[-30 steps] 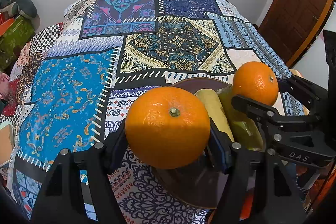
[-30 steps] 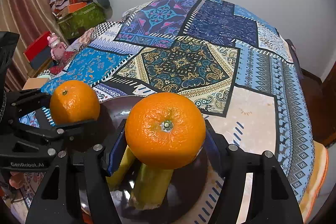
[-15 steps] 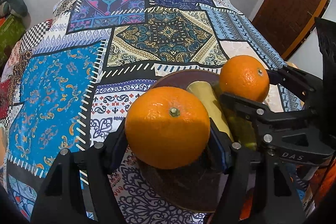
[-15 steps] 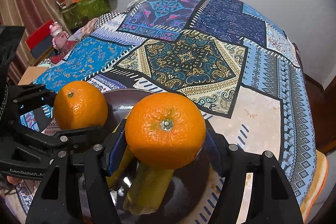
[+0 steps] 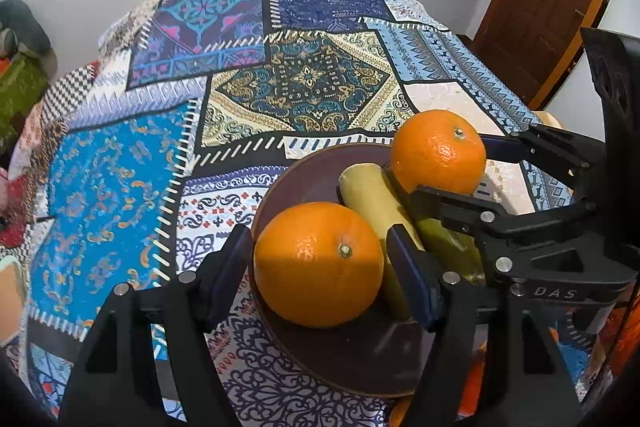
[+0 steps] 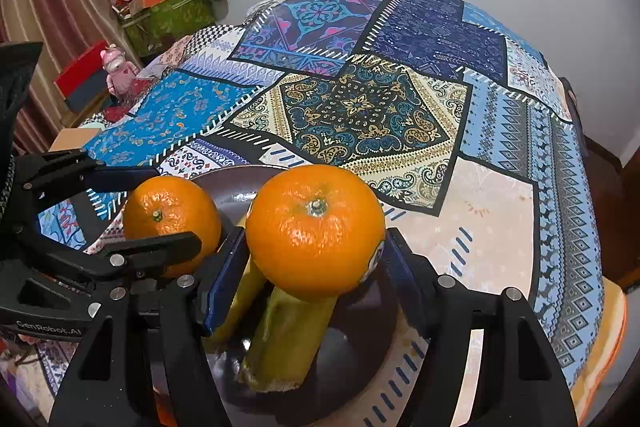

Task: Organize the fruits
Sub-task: 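Open the left tool to set its orange on the plate while the right tool releases its orange, then move both tools back toward the tomatoes and tangerines beside the plate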

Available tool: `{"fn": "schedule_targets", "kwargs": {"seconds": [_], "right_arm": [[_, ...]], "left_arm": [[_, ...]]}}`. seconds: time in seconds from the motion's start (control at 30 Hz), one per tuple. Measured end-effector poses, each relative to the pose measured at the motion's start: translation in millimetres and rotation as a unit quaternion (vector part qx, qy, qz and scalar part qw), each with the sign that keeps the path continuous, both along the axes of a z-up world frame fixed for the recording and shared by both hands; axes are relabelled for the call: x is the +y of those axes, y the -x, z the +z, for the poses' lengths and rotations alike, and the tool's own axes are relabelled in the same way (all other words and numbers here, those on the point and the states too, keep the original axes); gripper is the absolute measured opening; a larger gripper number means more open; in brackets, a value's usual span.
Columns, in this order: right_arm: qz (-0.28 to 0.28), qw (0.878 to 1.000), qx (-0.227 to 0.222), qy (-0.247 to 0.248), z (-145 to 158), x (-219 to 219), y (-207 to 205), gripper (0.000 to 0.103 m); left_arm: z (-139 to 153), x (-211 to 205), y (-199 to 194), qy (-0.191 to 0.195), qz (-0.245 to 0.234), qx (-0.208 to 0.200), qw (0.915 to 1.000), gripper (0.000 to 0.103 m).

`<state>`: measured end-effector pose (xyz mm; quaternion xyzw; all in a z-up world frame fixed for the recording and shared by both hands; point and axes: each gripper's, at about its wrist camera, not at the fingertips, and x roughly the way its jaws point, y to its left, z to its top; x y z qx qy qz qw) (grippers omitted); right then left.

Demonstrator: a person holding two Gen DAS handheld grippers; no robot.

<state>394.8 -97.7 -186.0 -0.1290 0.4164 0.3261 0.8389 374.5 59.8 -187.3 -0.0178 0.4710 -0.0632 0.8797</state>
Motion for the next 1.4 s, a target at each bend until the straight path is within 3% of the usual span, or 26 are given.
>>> {"fn": "schedule_targets", "kwargs": {"seconds": [0.47,1.03,1.4], "right_arm": [[0.000,1.000,-0.003,-0.006,5.9,-9.9,17.1,0.065],[-0.041,0.998,-0.034,-0.036,45.4,-55.3,71.3,0.070],[-0.072,0.996,-0.033,-0.048,41.7,-87.4,118.9,0.070]], "left_arm": [[20.2,5.3,21.0,0.003,0.011,-0.013,0.9998,0.069],[59.6,-7.6,85.5,-0.010,0.012,-0.038,0.9992,0.069],[52.2,-25.6,131.6,0.001,0.014,-0.021,0.9997,0.070]]}}
